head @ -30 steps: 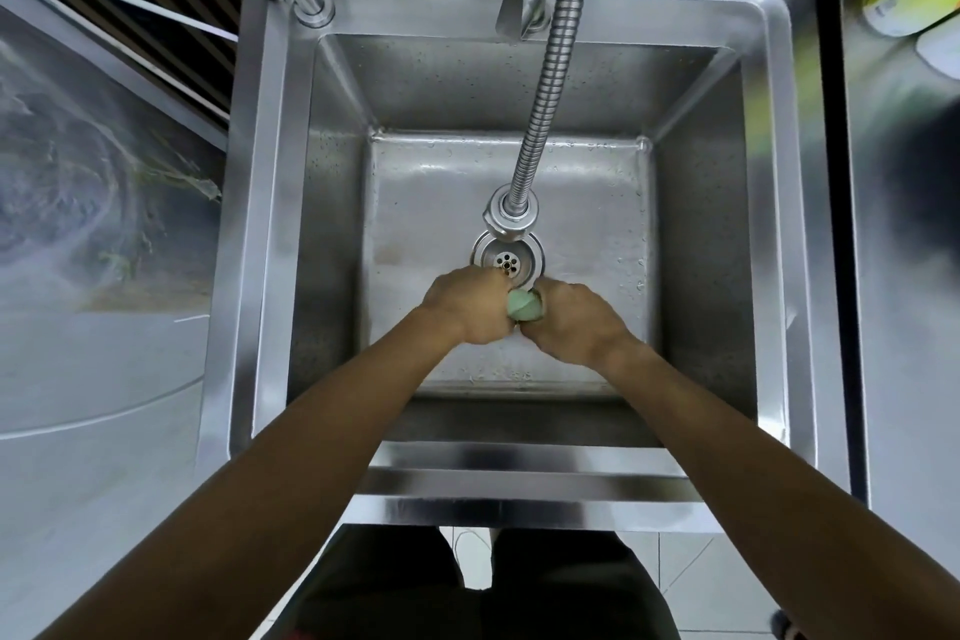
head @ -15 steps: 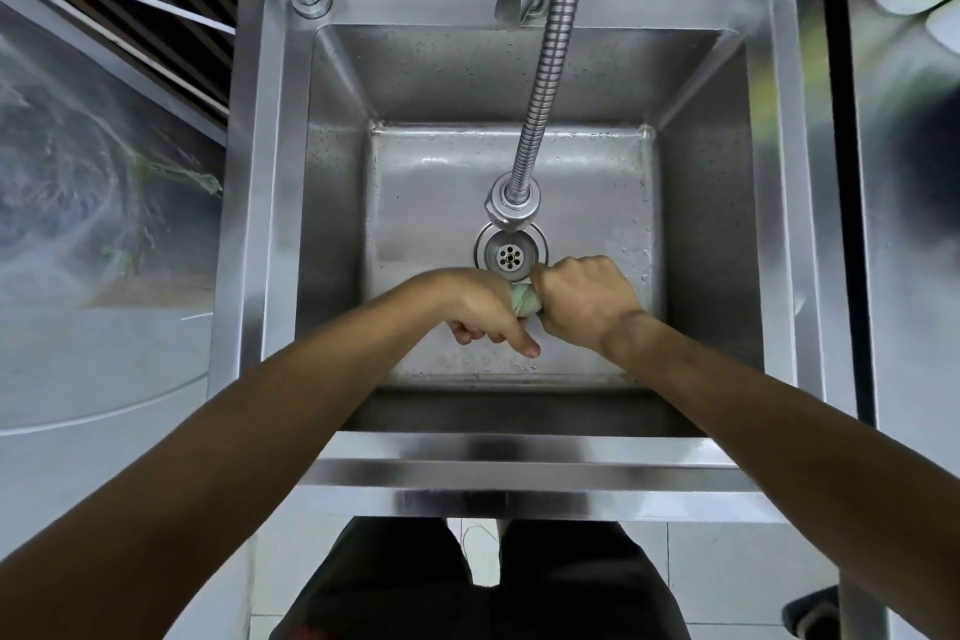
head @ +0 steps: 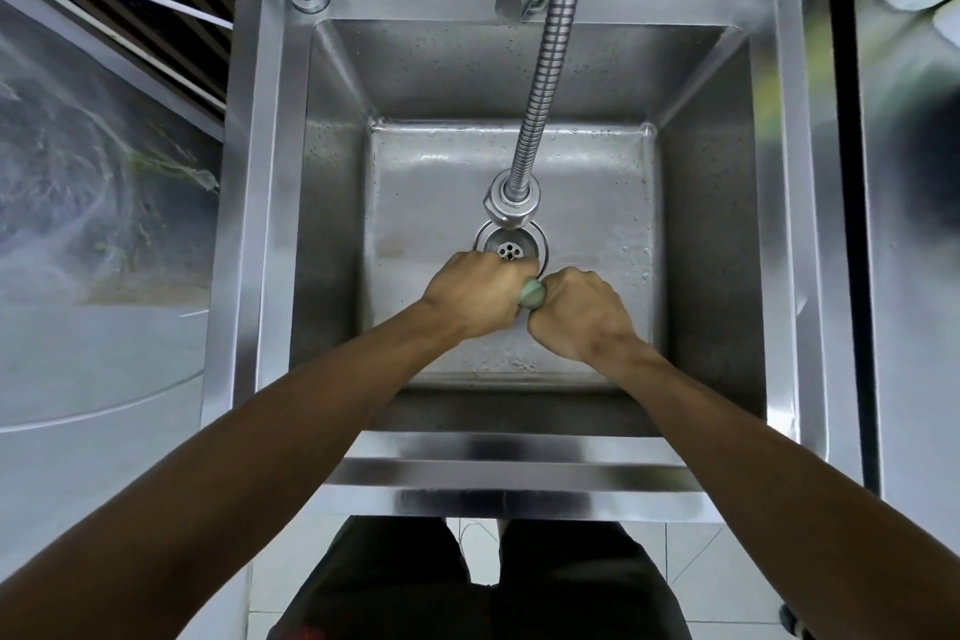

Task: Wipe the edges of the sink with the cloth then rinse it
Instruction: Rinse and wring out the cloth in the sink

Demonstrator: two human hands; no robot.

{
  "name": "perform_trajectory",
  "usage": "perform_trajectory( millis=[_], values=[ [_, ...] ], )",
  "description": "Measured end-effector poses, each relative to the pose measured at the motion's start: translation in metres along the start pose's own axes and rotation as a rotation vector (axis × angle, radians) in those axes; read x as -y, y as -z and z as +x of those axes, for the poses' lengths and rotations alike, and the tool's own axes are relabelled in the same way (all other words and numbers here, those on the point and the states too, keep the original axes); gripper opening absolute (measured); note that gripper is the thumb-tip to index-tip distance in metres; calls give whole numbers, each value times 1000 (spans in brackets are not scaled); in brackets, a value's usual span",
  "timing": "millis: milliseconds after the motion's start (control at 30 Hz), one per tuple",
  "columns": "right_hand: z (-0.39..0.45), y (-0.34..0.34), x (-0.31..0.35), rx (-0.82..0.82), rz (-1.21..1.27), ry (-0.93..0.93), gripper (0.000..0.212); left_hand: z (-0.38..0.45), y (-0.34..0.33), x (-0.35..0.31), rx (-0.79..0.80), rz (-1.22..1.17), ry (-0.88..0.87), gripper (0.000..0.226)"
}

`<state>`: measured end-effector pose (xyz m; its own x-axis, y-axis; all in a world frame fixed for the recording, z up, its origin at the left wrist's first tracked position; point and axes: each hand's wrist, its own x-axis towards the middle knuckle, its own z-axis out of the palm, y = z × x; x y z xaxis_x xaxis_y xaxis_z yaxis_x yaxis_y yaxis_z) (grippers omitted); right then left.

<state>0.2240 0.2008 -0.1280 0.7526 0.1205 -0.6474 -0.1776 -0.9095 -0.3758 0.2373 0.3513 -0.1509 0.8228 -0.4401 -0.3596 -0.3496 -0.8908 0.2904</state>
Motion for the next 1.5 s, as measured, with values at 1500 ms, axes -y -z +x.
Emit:
perform_trajectory(
  millis=[1500],
  values=[
    [-8,19,-13,-141,471,387,44,-32,17,31,251,-1356,572,56]
  ],
)
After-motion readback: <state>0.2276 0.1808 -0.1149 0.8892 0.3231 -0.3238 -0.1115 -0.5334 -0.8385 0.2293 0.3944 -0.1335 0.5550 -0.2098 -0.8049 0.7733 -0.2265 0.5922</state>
